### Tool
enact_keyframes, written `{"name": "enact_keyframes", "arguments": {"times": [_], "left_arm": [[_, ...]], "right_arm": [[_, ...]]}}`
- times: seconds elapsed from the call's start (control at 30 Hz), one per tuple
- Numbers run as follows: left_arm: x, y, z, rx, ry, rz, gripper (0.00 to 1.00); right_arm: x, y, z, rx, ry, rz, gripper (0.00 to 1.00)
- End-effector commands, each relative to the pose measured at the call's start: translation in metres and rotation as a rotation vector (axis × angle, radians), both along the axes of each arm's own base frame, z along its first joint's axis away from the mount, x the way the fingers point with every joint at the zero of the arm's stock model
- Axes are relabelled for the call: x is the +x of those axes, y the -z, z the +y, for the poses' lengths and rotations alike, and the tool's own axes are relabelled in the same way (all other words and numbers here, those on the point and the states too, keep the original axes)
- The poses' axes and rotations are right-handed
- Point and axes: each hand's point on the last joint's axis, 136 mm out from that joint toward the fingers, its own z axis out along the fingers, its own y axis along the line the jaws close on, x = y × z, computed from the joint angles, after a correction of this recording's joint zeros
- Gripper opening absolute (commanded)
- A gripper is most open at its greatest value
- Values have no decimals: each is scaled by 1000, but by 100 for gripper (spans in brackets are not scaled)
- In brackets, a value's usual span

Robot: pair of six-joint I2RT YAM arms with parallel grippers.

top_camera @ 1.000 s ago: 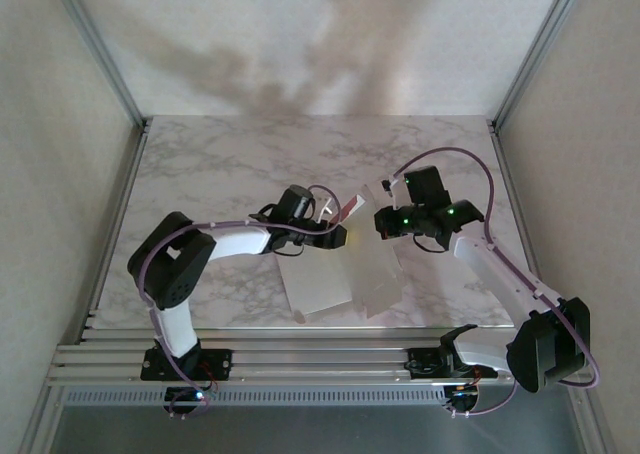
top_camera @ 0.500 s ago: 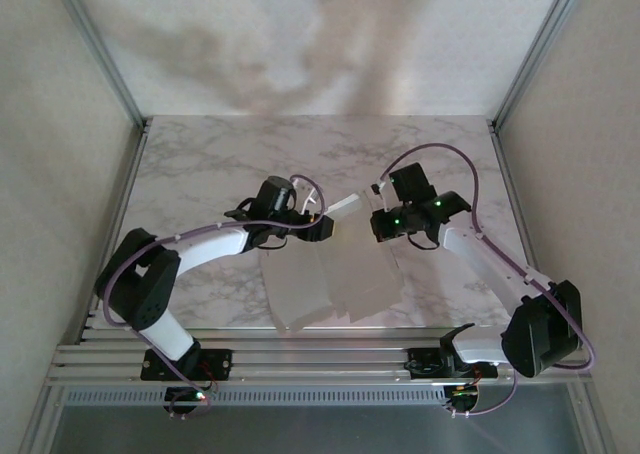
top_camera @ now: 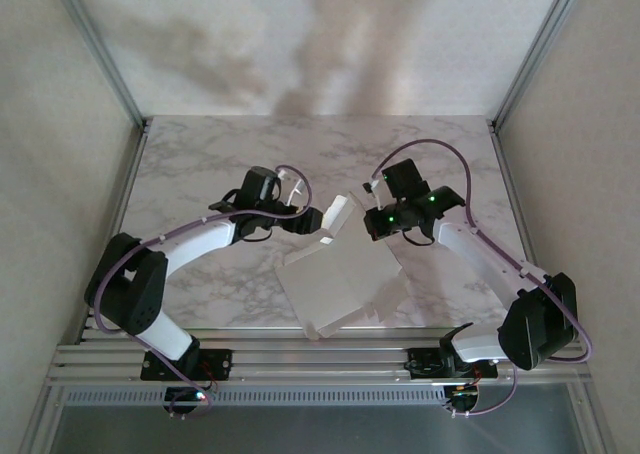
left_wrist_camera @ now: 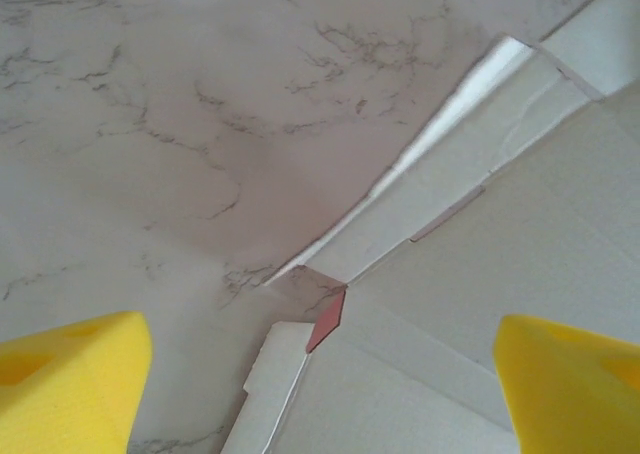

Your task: Fold the paper box

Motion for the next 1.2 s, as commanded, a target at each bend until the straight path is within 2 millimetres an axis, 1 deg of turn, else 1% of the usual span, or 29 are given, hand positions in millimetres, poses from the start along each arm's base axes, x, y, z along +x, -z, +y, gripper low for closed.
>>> {"name": "enact_keyframes", "arguments": {"times": [0.0, 0.1, 0.23, 0.3, 0.5, 0.57, 0.7, 0.77, 0.87, 0.9, 0.97, 1.17], "left_arm": [[-3, -22, -9, -39, 95, -99, 87], [-1, -27, -17, -32, 172, -151, 85], [-1, -26, -29, -26, 282, -167, 77], [2, -20, -31, -11, 302, -155, 75], [20, -10, -32, 45, 298, -154, 73], [24, -10, -33, 41, 301, -153, 67], [24, -9, -36, 32, 322, -140, 46], [21, -8, -36, 28, 331, -135, 40], [20, -5, -35, 39, 333, -128, 15], [20, -4, -34, 43, 331, -129, 12], [20, -5, -33, 48, 323, -132, 12], [20, -10, -30, 43, 292, -153, 2]], "right_arm": [[-4, -10, 12, 35, -69, 8, 0], [-6, -13, 16, 47, -100, 16, 0], [-5, -14, 19, 40, -122, 22, 0], [-4, -15, 21, 45, -131, 25, 0], [-3, -13, 24, 39, -150, 38, 0], [-2, -12, 24, 35, -152, 41, 0], [2, -8, 22, 12, -143, 40, 0], [4, -6, 21, 1, -137, 36, 0], [8, -6, 22, -4, -134, 29, 0], [8, -5, 22, -8, -135, 27, 0], [11, -4, 22, -10, -132, 24, 0], [16, -8, 23, -16, -131, 3, 0]]}}
